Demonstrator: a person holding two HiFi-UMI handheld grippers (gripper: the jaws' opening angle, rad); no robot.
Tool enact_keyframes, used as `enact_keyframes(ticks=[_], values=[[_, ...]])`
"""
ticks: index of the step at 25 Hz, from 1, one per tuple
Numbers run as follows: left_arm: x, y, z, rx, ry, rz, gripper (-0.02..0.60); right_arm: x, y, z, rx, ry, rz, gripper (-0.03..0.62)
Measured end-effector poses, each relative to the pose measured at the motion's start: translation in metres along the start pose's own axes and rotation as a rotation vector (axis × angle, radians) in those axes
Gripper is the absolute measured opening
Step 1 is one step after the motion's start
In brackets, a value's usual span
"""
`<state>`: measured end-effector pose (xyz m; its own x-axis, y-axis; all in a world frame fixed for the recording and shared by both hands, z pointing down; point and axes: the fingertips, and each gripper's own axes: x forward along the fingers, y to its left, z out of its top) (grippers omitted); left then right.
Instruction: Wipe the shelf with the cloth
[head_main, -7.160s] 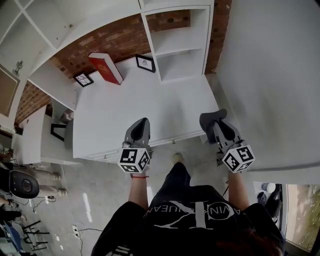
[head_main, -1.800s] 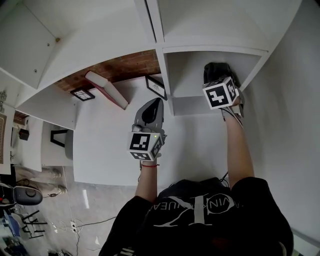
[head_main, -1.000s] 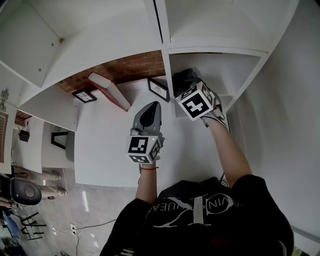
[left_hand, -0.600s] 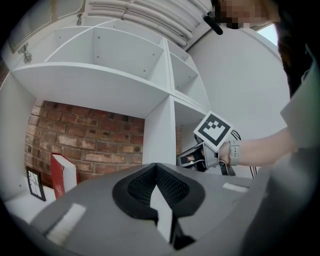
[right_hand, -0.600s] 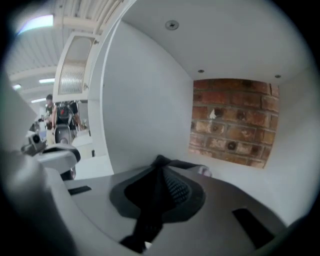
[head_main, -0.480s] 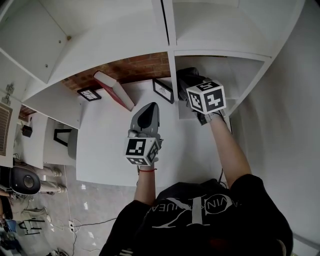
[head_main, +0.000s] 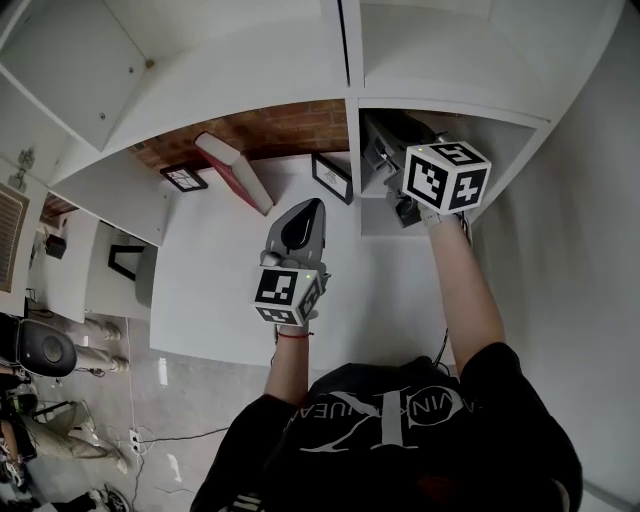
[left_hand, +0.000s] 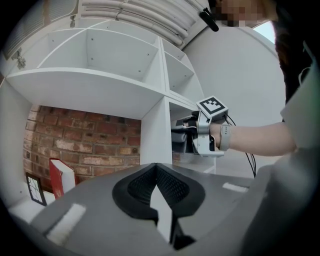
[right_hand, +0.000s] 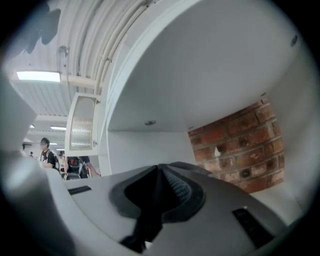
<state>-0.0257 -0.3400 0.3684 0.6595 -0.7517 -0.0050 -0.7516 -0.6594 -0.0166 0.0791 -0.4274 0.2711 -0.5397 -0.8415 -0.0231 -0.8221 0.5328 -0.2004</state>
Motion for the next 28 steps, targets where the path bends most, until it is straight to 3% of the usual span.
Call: enact_keyframes(ticks=[4,8,12,21,24,28], values=[[-0.001,0.001,-0.003,-0.002,0.017,0.001,-0.014,-0.007,0.013,0.032,0.035,-0.112,0.046,0.037],[0.001,-0.003,0.0,-0.003,0.01,-0.001,-0.014,-0.013,0.023,0.042,-0.031,-0.132,0.075,0.037],[0.005,-0.011,0.0,0.003,0.0,-0.023,-0.014,-0.014,0.027,0.023,-0.151,-0.044,0.066,0.037],[0.015,-0.035,0.001,-0.001,-0.004,-0.075,-0.014,-0.017,0.026,-0.04,-0.234,0.156,0.048,0.037],[0.017,-0.038,-0.001,-0.005,0.003,-0.079,-0.014,-0.017,0.022,-0.058,-0.318,0.241,0.042,0.037],[0.02,-0.042,-0.005,-0.008,0.012,-0.089,-0.014,-0.023,-0.001,-0.092,-0.487,0.426,-0.066,0.037]])
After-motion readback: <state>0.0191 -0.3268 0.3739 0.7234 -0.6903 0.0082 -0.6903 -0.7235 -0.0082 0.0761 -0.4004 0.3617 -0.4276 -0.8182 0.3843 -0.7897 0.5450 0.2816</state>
